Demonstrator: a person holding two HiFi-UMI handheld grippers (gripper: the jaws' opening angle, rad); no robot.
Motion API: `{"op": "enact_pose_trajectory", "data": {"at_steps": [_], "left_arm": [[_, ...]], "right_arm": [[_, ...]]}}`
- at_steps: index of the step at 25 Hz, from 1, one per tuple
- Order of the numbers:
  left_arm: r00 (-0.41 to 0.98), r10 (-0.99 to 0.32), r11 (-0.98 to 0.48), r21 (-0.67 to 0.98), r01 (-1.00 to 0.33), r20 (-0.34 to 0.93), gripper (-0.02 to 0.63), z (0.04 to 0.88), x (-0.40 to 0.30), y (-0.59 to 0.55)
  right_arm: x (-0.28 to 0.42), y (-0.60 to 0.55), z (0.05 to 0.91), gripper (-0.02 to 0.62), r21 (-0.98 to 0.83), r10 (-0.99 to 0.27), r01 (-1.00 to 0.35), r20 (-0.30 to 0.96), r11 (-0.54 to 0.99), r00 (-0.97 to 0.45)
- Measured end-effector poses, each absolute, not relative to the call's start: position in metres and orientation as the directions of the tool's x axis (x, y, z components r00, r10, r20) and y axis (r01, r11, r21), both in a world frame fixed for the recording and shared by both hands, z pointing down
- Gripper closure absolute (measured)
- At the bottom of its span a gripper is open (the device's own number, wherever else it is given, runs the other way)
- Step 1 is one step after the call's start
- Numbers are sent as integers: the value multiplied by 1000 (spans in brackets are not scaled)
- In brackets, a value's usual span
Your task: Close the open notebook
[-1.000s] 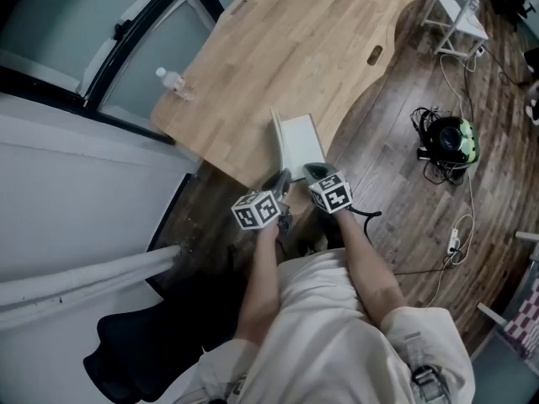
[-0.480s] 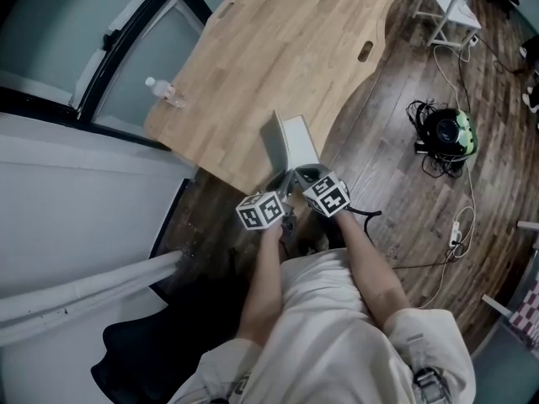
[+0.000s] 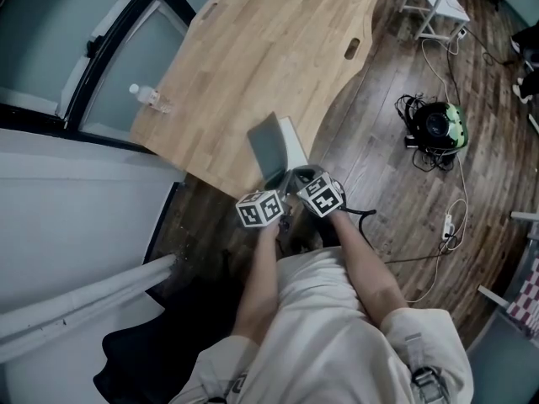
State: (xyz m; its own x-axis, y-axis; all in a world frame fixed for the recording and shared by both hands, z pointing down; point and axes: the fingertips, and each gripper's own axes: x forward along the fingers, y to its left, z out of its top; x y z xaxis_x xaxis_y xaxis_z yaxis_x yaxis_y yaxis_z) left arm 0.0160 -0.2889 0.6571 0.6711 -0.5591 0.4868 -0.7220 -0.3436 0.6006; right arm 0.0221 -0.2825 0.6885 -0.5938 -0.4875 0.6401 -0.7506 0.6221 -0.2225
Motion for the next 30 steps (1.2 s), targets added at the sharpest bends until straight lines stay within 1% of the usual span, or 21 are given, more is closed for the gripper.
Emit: {"op": "enact_pose_trajectory", "data": {"at_steps": [12,25,27,30], "left_arm": [[675,-493,-373,568,-734,549,531,680,36,-292],[677,-439,-407,541,-736,591,489,697,56,-294],[698,-429,-430,550,-716,573,477,695,61,-291],[735,-407,-474,563,-677,542,429,690,68,-282]], "right_arm": [[38,-284,712,594,-267,-466,-774,671,574,-577],[60,-285,735,594,-335,-431,-795,700,506,-569],[66,-282,737,594,-344,-436,-805,702,484,-563],[71,-279,741,594,-341,-451,-823,709,454,-543]]}}
